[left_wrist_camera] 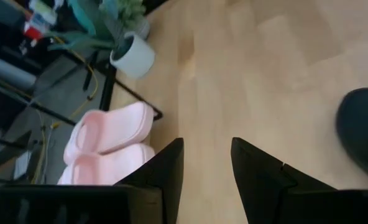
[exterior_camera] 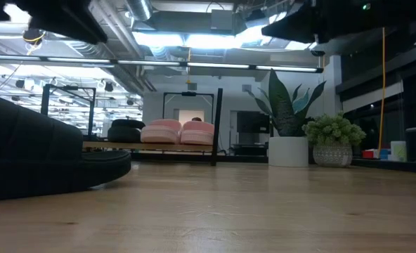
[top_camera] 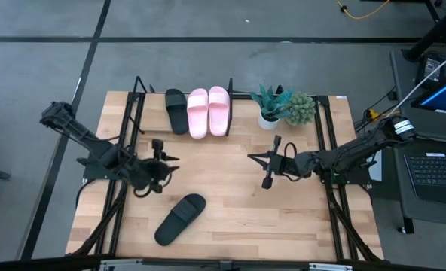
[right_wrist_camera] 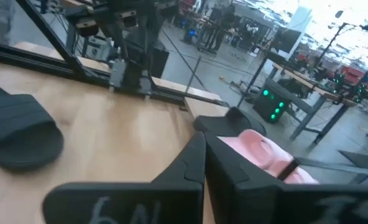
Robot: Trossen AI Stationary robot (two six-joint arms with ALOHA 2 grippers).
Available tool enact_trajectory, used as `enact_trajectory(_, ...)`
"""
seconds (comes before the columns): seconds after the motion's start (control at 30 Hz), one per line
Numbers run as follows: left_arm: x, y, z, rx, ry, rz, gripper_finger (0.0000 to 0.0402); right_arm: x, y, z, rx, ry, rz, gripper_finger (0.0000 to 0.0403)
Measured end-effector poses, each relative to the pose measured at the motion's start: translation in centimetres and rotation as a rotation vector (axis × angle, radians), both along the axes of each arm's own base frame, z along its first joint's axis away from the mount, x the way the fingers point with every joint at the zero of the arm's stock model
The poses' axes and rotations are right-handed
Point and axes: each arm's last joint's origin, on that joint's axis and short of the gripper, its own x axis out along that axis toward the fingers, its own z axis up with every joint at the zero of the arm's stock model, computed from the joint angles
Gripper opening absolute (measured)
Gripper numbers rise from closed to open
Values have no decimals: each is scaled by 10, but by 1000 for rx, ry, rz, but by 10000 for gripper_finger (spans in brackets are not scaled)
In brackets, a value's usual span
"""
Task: Pick and place slides into the shelf
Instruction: Put the black slide on the shelf
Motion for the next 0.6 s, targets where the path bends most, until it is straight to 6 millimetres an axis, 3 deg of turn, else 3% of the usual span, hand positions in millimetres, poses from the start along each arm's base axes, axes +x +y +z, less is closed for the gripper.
enact_trajectory(0.33,-16,-34,-4,-62,-30,-114,126,34,41,16,-46,76,29,15)
enact_trajectory(0.6,-7,-67,1,55,114,-163,126,54,62,10,-11,113,53,5)
